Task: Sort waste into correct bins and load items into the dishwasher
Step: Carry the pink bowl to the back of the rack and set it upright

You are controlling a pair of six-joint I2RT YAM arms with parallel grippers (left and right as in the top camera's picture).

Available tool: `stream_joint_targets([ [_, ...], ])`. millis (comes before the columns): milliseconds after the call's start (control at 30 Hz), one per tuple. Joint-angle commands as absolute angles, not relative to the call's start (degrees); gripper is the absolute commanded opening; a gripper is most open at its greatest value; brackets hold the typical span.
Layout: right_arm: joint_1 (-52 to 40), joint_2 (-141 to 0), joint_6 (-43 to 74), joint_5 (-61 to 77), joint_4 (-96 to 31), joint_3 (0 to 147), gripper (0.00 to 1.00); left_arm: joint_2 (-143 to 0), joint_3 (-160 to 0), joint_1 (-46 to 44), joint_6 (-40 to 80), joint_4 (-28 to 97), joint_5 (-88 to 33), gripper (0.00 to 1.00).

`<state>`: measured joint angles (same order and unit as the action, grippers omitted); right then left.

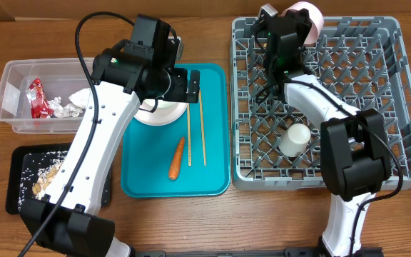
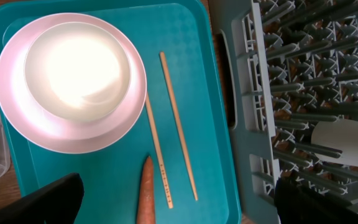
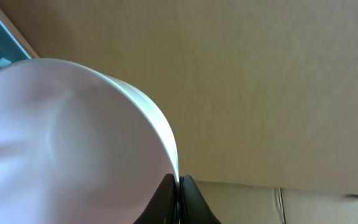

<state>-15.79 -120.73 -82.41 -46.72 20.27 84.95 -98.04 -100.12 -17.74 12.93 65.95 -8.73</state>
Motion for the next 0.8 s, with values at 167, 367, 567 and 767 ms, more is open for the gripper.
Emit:
stream_joint_targets([
  [167,-18.1,-121.5,-76.0,-50.9,15.4,85.5,0.04,-97.0,-101.5,-17.6,12.0,65.8,-8.4,1.0],
  [367,-19.9,-121.5,-76.0,-53.5,14.7,85.5,0.04,-97.0,-101.5,-17.6,12.0,65.8,-8.4,1.0],
  [567,-21.2,-121.5,-76.0,-57.5,14.6,85.5,0.04,-97.0,-101.5,-17.6,12.0,65.8,-8.4,1.0],
  [767,-22.3,-121.5,-70.5,-63.3,14.6,85.5,0.13,-97.0,-101.5,-17.6,12.0,65.8,-8.4,1.0],
])
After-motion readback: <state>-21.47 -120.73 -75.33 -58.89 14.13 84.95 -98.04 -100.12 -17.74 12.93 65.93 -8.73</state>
